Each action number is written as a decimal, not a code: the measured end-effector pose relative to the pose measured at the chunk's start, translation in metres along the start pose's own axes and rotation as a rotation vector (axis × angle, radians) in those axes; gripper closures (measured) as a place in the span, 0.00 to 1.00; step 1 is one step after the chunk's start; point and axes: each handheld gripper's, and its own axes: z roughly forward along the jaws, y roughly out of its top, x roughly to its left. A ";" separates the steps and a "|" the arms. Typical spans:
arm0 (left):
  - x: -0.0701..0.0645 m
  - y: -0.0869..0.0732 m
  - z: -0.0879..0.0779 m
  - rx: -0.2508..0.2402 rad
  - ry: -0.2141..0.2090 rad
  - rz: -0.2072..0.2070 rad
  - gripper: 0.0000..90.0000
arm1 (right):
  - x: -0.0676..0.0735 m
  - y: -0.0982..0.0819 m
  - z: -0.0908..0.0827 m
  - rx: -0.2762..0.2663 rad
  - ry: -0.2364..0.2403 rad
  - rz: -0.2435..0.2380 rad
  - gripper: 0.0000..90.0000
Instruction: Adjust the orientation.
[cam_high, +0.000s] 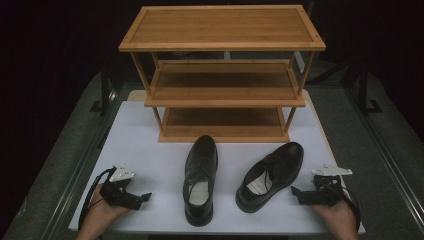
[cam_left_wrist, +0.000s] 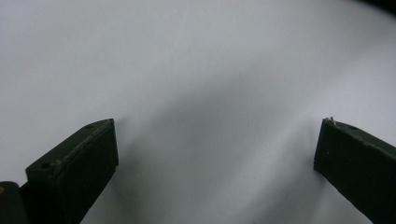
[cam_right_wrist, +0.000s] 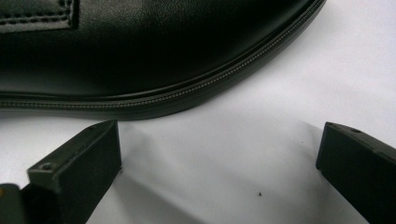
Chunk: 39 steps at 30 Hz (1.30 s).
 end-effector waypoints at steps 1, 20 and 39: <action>0.000 -0.001 0.000 -0.009 -0.004 0.000 0.00 | 0.000 0.000 0.000 0.000 0.000 0.000 0.00; 0.001 -0.005 0.000 -0.034 -0.007 0.001 0.00 | -0.019 0.016 -0.027 -0.081 0.007 0.036 1.00; 0.001 -0.004 0.000 -0.033 -0.006 0.000 0.00 | -0.070 0.072 0.014 -0.089 0.003 0.053 1.00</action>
